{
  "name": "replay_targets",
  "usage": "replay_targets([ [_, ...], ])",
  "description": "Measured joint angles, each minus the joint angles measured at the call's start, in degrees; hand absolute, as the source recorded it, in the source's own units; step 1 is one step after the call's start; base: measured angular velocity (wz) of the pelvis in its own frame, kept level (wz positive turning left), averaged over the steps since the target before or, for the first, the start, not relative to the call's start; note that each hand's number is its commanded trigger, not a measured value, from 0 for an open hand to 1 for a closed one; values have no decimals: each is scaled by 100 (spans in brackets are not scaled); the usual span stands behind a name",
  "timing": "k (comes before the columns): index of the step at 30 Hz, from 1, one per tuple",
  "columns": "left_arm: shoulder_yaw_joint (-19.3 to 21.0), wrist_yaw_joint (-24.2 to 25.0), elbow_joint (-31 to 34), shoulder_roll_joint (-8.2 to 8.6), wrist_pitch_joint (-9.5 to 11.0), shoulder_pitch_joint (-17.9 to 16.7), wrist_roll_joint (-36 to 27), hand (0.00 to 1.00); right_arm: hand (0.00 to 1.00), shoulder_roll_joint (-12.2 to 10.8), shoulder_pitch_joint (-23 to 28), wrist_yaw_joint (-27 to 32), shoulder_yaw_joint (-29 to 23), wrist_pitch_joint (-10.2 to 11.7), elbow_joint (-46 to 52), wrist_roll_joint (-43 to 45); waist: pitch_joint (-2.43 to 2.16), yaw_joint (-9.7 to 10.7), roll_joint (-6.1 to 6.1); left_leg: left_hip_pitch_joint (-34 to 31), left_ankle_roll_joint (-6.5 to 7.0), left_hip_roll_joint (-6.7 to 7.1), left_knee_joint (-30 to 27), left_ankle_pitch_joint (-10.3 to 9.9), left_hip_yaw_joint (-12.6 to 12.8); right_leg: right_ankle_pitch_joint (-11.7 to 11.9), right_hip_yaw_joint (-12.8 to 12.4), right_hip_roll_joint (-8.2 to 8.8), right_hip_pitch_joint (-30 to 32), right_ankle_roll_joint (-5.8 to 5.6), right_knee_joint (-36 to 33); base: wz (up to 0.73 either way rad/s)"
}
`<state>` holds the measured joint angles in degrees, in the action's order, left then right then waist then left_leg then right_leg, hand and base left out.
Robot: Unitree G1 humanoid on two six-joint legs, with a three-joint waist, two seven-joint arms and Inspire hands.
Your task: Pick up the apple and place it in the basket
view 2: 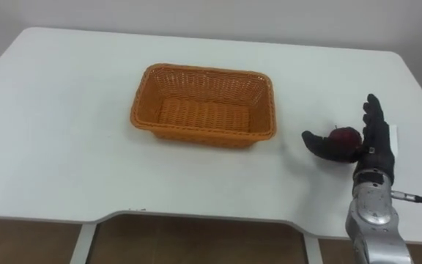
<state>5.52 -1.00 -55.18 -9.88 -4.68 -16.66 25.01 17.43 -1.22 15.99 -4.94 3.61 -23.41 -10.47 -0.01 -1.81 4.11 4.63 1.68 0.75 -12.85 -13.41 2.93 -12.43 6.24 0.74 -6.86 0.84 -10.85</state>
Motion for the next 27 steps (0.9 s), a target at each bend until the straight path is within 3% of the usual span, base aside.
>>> replay_targets([
  [14, 33, 17, 0, 0, -1, -15, 24, 0, 0, 1, 5, 6, -84, 4, -326, 296, 12, 4, -35, 10, 0, -3, -45, 0, -2, 0, 4, -1, -29, 0, -74, 0],
  [15, 33, 16, 0, 0, -1, -15, 24, 0, 13, 1, 5, 7, -84, 4, -419, 369, 15, 3, -45, 9, 0, -3, -49, 0, -2, 0, 3, -1, -28, 0, -78, 0],
  [16, 42, 14, 0, 0, -1, -15, 25, 0, 87, 0, 5, 8, -84, 3, -493, 438, 15, 1, -59, 9, 0, -2, -53, 0, -2, 0, 1, 0, -27, 0, -82, 0],
  [17, 43, 13, 0, 0, -2, -17, 26, 0, 100, 0, 5, 9, -84, 3, -512, 450, 14, 3, -67, 9, 0, -2, -53, 0, -2, 0, 0, 0, -26, 0, -82, 0],
  [27, 44, -4, -6, -1, -78, -72, 29, 0, 100, 8, 5, 60, -85, -5, -621, 733, 29, 16, -16, -12, 0, 5, -69, 0, -15, -2, 27, 4, -46, -1, -54, 0],
])
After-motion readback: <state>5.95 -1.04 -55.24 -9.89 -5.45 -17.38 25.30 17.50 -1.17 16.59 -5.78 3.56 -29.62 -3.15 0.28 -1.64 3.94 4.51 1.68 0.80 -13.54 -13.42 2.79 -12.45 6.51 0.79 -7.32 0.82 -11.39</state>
